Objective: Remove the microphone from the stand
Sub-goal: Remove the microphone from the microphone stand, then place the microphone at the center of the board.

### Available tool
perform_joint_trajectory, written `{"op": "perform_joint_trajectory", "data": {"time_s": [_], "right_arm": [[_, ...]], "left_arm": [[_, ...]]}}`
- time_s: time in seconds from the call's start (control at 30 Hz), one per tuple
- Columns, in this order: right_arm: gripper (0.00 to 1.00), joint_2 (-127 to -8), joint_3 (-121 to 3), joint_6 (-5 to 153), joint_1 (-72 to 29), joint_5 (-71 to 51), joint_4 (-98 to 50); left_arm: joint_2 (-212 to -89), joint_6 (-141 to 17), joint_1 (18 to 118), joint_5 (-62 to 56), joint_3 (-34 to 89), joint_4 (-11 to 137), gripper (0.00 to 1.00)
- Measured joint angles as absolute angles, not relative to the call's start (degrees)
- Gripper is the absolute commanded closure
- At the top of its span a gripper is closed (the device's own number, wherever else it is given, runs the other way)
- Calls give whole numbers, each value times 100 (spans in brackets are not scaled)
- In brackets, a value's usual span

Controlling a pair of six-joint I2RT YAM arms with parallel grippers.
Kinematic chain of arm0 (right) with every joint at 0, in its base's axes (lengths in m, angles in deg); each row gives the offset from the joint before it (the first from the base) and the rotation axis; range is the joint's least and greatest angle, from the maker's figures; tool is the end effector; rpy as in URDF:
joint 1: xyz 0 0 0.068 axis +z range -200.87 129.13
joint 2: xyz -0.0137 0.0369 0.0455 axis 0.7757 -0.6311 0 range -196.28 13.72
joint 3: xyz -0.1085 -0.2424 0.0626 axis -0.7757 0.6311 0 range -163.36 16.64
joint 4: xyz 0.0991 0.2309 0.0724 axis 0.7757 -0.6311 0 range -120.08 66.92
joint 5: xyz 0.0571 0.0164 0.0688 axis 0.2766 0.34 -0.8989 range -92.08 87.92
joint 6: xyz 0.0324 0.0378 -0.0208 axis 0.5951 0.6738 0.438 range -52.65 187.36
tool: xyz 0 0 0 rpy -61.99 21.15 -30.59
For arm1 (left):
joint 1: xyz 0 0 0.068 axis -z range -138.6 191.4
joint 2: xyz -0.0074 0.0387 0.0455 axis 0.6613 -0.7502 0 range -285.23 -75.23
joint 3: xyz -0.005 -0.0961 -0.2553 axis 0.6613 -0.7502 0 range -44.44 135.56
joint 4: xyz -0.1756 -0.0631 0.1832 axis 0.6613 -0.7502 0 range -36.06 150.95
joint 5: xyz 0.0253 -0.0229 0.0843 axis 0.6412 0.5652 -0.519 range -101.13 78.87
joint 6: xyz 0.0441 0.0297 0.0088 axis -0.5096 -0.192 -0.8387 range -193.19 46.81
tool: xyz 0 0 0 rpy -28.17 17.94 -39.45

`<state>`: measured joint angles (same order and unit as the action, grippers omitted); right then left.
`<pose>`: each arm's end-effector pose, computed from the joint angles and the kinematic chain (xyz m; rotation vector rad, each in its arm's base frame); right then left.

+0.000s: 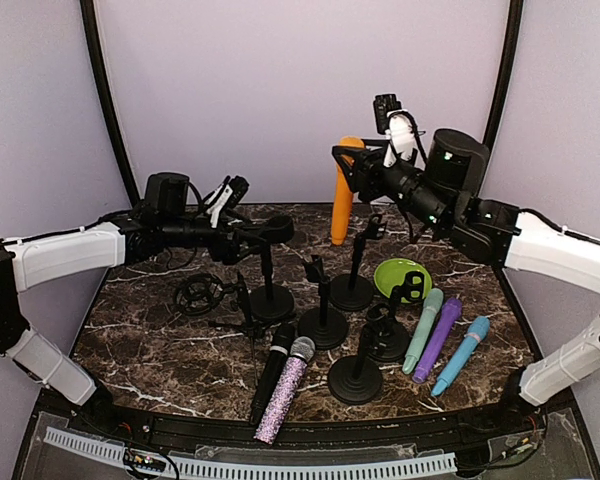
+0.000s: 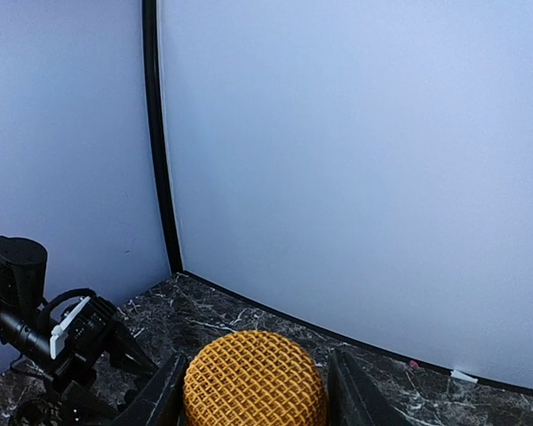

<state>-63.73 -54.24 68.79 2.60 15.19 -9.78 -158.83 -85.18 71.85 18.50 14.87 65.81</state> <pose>0.1991 0.2510 0.4154 -0.4169 1.4238 0.5611 0.2821 -0.1863 0.2949 1.0159 1.6369 -0.7093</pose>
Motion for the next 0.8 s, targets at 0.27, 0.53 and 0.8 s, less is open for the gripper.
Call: {"op": "perform_joint_trajectory", "data": {"time_s": [0.27,0.53,0.8], "right_arm": [[76,-4935,-4514,6962,258,2339,-1122],[76,-3923,-3944,7182,-349,3205,-1896],[76,-3361,-3312,7908,-2041,2980,-2844]], "left_arm": [[-15806,-8393,7185,1671,1576,6710,3],[-14853,-8328,7168,816,1543,7020,1],[-14543,-8131,6492,91,1539,6898,1]]}}
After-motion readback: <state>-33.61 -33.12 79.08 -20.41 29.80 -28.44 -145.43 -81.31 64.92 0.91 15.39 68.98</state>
